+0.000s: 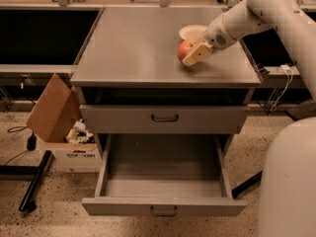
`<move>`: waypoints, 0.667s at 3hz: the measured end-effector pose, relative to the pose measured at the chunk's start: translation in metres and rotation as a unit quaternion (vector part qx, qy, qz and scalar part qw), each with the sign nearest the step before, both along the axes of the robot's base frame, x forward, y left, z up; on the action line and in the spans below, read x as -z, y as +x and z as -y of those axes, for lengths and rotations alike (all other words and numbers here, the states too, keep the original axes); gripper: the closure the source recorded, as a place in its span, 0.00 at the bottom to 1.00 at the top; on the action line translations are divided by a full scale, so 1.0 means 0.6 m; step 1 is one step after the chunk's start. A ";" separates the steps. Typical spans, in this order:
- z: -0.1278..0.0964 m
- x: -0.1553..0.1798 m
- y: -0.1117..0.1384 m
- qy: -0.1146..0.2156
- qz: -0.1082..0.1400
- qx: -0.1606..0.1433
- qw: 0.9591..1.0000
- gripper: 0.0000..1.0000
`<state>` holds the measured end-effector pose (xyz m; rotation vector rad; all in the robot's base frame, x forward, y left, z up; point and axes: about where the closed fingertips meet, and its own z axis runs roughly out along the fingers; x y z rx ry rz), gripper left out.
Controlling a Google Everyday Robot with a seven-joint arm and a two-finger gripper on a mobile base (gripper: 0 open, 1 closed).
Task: Pick apple from middle drawer and place on counter
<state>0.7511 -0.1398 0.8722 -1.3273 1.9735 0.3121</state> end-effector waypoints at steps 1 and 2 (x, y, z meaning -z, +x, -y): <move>-0.003 0.007 0.007 0.000 -0.006 0.001 1.000 0.28; -0.006 0.011 0.011 -0.001 -0.009 0.001 1.000 0.04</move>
Offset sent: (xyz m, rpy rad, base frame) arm 0.0092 -0.0007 -0.0019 -0.0053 0.0161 -0.0137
